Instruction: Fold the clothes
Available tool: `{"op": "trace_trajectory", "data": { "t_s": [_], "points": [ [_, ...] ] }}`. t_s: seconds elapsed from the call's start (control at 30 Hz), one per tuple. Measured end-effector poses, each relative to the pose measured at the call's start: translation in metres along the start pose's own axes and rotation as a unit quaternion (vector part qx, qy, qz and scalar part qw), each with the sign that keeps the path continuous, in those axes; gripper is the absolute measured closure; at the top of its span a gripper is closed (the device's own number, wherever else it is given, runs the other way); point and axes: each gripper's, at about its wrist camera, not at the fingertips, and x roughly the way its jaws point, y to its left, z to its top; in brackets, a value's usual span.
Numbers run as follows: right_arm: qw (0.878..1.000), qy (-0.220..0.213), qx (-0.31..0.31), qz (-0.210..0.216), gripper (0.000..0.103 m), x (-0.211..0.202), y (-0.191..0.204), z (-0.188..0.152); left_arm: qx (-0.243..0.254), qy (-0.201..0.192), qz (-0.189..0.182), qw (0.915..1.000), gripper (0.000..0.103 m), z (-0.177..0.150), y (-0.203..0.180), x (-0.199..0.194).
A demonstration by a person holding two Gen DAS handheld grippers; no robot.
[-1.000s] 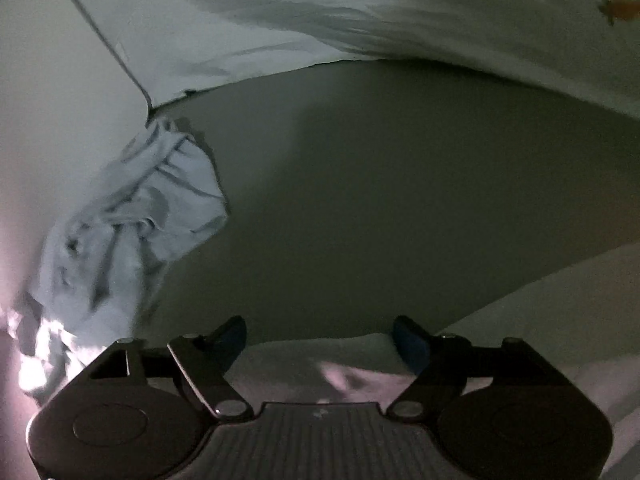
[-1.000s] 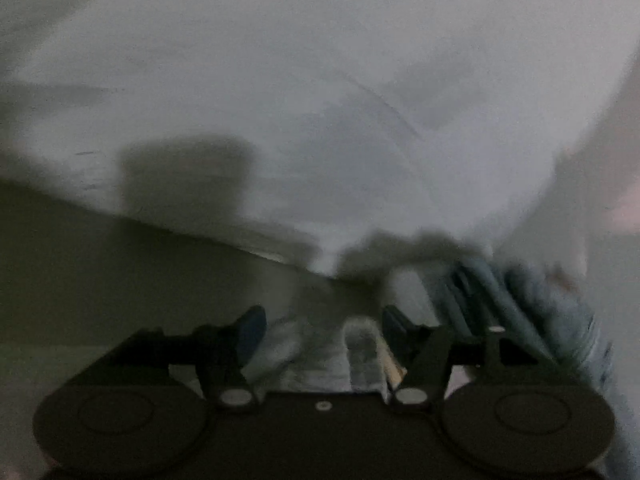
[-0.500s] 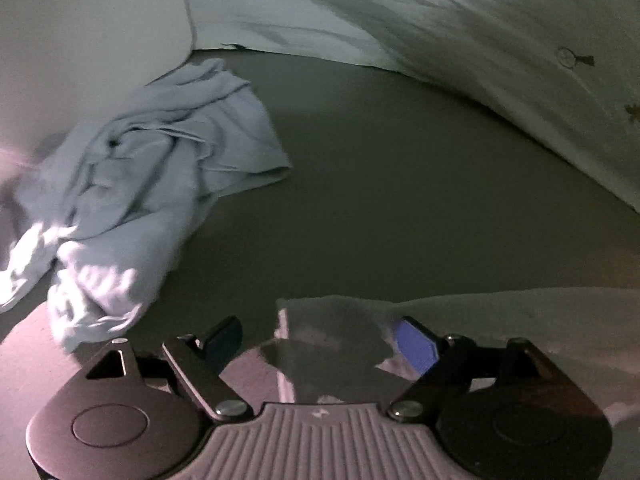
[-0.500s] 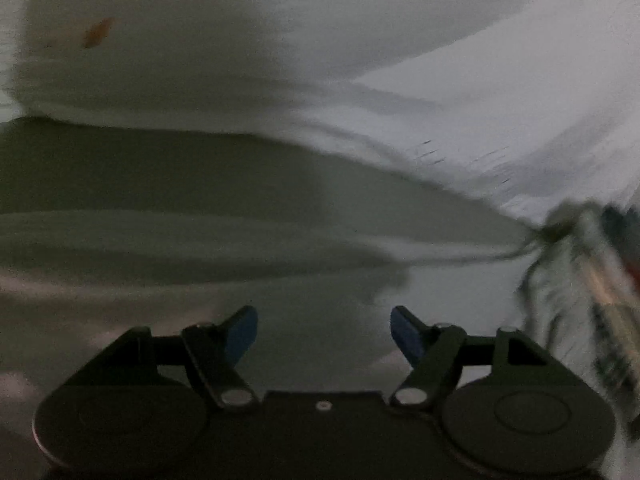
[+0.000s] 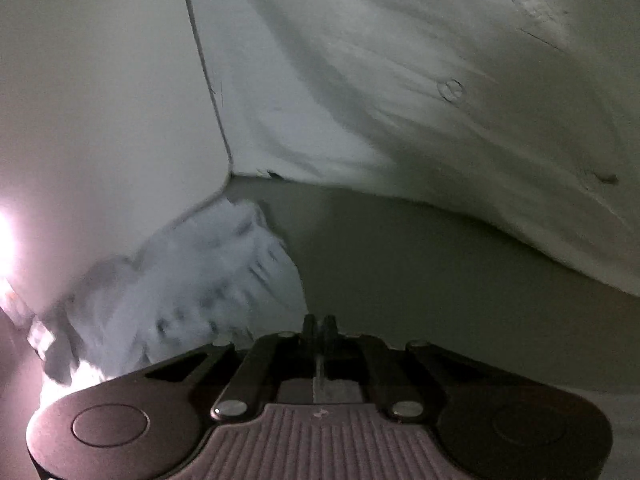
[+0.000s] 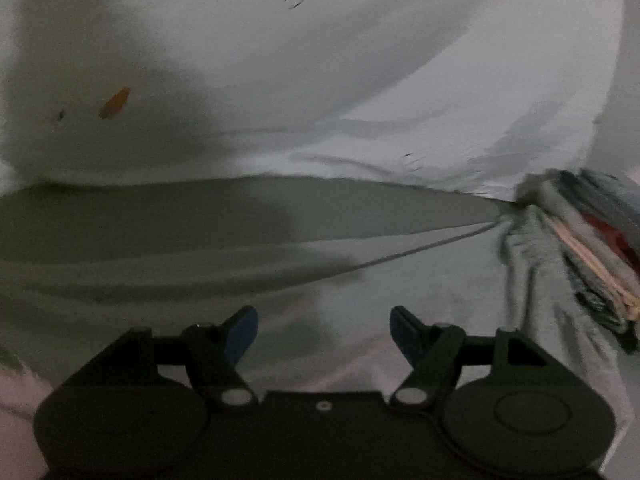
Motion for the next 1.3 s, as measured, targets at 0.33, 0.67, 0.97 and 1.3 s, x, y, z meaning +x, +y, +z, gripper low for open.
{"op": "trace_trajectory", "data": {
  "t_s": [0.33, 0.67, 0.97, 1.3],
  "points": [
    [1.0, 0.021, 0.004, 0.003, 0.028, -0.037, 0.014, -0.028, -0.053, 0.058, -0.059, 0.9952, 0.069, -0.051, 0.047, 0.007],
    [0.994, 0.06, -0.038, 0.08, 0.028, -0.047, 0.083, -0.057, 0.136, 0.029, -0.11, 0.9842, 0.069, -0.127, -0.013, -0.022],
    [0.991, 0.058, -0.06, 0.106, 0.028, -0.078, 0.11, -0.072, 0.044, 0.029, -0.11, 0.9925, 0.102, -0.135, 0.013, -0.024],
    [0.993, 0.07, -0.024, 0.092, 0.028, -0.091, 0.095, -0.086, -0.015, 0.013, -0.133, 0.9909, 0.102, -0.176, 0.065, -0.101]
  ]
}}
